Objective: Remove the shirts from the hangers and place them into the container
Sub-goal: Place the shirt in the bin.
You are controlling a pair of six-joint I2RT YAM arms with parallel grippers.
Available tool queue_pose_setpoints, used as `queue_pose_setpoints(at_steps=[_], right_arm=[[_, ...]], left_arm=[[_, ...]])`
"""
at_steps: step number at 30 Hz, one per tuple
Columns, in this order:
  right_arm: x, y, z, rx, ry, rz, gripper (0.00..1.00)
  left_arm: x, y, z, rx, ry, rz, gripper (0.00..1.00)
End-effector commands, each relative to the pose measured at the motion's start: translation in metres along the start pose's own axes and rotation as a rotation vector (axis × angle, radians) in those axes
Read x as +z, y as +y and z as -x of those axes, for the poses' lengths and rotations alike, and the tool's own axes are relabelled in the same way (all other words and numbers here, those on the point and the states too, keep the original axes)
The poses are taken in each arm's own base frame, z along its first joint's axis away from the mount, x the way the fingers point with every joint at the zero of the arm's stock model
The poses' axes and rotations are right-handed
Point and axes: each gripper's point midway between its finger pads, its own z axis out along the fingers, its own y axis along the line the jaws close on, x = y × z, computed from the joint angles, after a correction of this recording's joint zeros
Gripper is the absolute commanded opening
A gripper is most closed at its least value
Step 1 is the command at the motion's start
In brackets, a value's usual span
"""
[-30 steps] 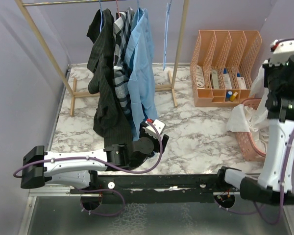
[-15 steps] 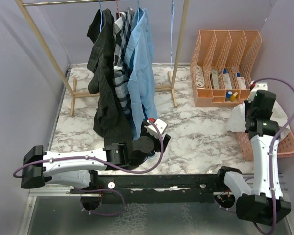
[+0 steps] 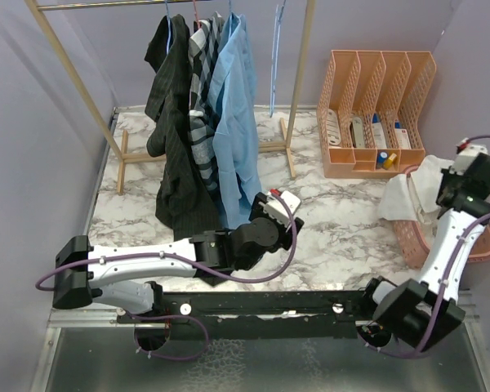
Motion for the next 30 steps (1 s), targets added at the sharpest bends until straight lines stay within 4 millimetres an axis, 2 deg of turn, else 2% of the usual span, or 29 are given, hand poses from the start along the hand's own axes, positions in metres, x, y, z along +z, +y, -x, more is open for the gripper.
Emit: queue_pose_setpoints(at_steps=[1, 4, 8, 12, 19, 21, 23, 25, 27, 30], right_arm=[[0.018, -0.014, -0.010, -0.004, -0.010, 0.188, 0.01], [0.034, -0.006, -0.041, -0.065, 0.065, 0.282, 0.01], [0.041, 0.010, -0.062, -0.133, 0.070, 0.351, 0.01], [0.051, 0.015, -0.082, -0.186, 0.092, 0.365, 0.01], [0.084, 0.020, -0.145, -0.239, 0.271, 0.404, 0.01], [0.088, 0.022, -0.157, -0.242, 0.308, 0.415, 0.01], [0.087, 0.023, -0.157, -0.245, 0.314, 0.425, 0.03], [0.079, 0.023, -0.144, -0.246, 0.287, 0.441, 0.11], [0.067, 0.022, -0.117, -0.248, 0.227, 0.466, 0.29], [0.036, 0.017, -0.064, -0.280, 0.092, 0.482, 0.55]], left_arm=[[0.009, -0.018, 0.009, 0.034, 0.012, -0.041, 0.71], [0.017, -0.027, 0.012, 0.036, 0.006, -0.053, 0.71], [0.027, -0.037, 0.012, 0.051, 0.013, -0.067, 0.70], [0.035, -0.048, 0.011, 0.062, 0.026, -0.087, 0.71], [0.037, -0.053, 0.003, 0.059, 0.045, -0.103, 0.71], [0.035, -0.051, 0.002, 0.056, 0.045, -0.100, 0.71], [0.034, -0.047, 0.000, 0.055, 0.045, -0.094, 0.71], [0.032, -0.045, 0.000, 0.052, 0.043, -0.088, 0.71], [0.031, -0.043, -0.001, 0.047, 0.040, -0.083, 0.72], [0.031, -0.043, -0.001, 0.041, 0.034, -0.084, 0.72]])
